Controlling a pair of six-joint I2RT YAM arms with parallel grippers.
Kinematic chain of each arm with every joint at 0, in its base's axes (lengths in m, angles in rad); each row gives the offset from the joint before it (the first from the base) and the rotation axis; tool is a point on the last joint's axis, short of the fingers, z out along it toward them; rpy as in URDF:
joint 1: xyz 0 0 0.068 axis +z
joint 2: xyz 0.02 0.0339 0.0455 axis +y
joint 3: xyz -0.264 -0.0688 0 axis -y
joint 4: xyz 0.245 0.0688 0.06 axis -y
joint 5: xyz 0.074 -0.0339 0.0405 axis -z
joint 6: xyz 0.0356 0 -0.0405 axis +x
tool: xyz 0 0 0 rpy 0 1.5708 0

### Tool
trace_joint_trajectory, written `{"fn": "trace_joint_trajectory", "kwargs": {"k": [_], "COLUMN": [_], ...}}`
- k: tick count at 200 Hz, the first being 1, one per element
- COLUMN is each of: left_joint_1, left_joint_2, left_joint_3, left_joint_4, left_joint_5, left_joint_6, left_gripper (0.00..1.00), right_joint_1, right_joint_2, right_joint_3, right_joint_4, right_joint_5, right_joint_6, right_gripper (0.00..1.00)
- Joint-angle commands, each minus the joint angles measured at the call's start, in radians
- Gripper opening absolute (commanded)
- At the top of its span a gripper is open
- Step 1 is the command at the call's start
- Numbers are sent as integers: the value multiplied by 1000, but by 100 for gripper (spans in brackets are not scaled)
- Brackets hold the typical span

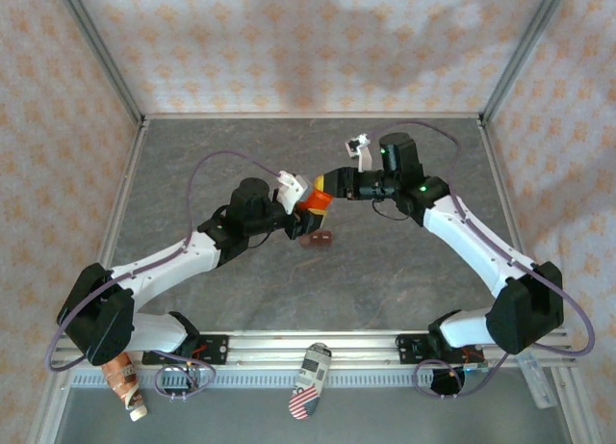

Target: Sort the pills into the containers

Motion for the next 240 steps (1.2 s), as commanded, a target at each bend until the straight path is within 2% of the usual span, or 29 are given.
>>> {"fn": "trace_joint_trajectory", "kwargs": {"k": [1, 26, 48, 73, 90, 134, 192, 240], "left_joint_1": [10, 10, 9, 7, 4, -10, -26, -31], "left_joint_2": [-35, -35, -42, -45, -41, -27, -16, -8], "left_joint_3": [2, 6, 4, 4, 9, 32, 39, 52], "left_joint_4": [69, 35, 16, -6, -22, -63, -58, -51], "left_joint_5": [32, -44, -104, -166, -193, -208, -210, -207], "left_joint_6": [-24, 12, 54, 112, 150, 199, 200, 198], "left_gripper": [0, 0, 0, 0, 0, 0, 0, 0], "right_joint_1": [-25, -26, -24, -12, 16, 97, 144, 170], "right_joint_2": [-26, -66, -122, -163, -164, -122, -24, 11], "right_joint_3": [-22, -26, -43, -67, -70, 26, 89, 94], "right_joint_4": [25, 44, 57, 23, -6, -105, -98, -79], "right_joint_5": [57, 139, 224, 325, 387, 491, 492, 476], "right_joint_6": [-13, 126, 274, 435, 484, 473, 471, 472], "right_gripper": [63, 77, 82, 83, 83, 83, 82, 75]}}
